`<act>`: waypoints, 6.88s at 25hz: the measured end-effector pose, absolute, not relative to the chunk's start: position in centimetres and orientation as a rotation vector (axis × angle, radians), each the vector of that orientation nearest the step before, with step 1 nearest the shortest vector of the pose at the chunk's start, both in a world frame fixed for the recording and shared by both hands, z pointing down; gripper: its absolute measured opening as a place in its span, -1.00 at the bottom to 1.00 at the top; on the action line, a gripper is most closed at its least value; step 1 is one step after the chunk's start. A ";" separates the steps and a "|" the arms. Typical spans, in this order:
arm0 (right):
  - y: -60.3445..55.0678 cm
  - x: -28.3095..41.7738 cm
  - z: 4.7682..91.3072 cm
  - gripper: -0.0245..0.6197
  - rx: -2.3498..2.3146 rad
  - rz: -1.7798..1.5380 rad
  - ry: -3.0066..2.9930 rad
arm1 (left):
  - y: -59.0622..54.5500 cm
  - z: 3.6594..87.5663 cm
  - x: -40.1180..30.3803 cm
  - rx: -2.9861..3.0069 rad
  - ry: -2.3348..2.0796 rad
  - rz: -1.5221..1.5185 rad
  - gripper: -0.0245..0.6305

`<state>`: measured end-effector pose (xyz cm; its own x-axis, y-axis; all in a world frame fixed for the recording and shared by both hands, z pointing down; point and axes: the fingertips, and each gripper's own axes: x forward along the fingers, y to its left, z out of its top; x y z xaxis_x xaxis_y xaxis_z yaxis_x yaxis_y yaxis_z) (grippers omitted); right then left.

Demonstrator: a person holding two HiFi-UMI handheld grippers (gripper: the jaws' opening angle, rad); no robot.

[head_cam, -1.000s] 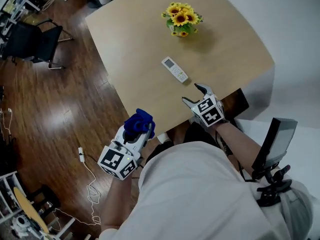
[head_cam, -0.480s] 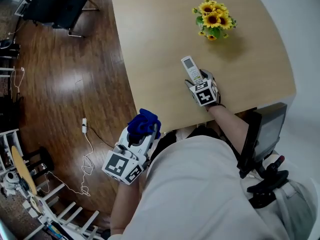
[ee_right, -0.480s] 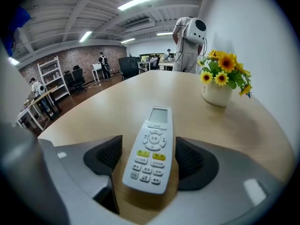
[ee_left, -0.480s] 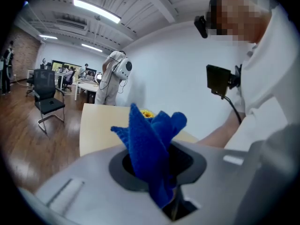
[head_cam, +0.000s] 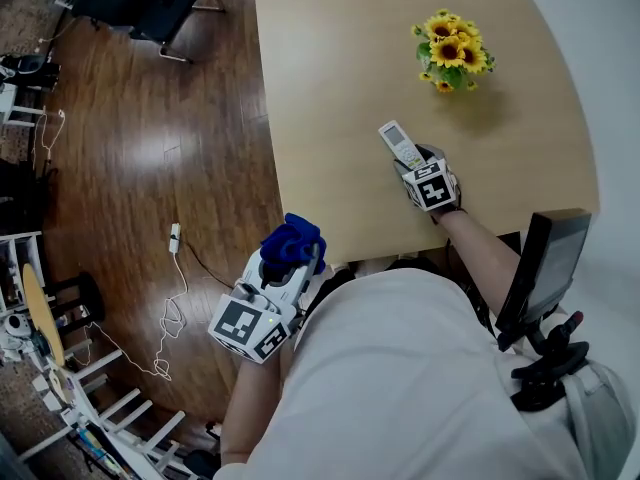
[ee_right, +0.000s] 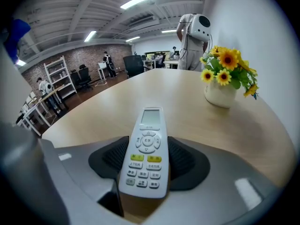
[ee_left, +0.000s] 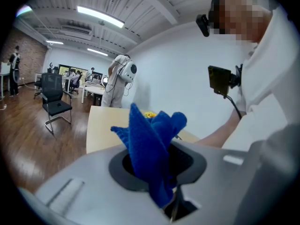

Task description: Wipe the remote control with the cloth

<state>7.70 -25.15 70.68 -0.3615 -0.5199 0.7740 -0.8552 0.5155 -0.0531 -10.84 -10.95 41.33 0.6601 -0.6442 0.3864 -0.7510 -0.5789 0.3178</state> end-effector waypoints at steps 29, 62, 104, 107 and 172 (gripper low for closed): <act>-18.8 0.6 48.9 -0.12 0.574 0.223 -2.388 | -17.6 39.4 8.0 2.869 -0.362 0.309 -0.60; -15.1 -2.9 44.2 -0.12 0.583 0.241 -2.377 | -15.6 32.3 0.6 2.874 -0.455 0.133 -0.59; -14.3 -2.2 43.5 -0.12 0.603 0.187 -2.379 | -12.9 34.1 4.5 2.847 -0.249 0.150 -0.60; -14.0 -2.2 43.6 -0.12 0.603 0.184 -2.378 | -12.6 34.6 4.8 2.848 -0.240 0.174 -0.59; -21.0 3.6 66.5 0.29 1.549 0.749 -1.772 | -8.7 40.2 -24.6 2.577 -0.733 0.249 -0.59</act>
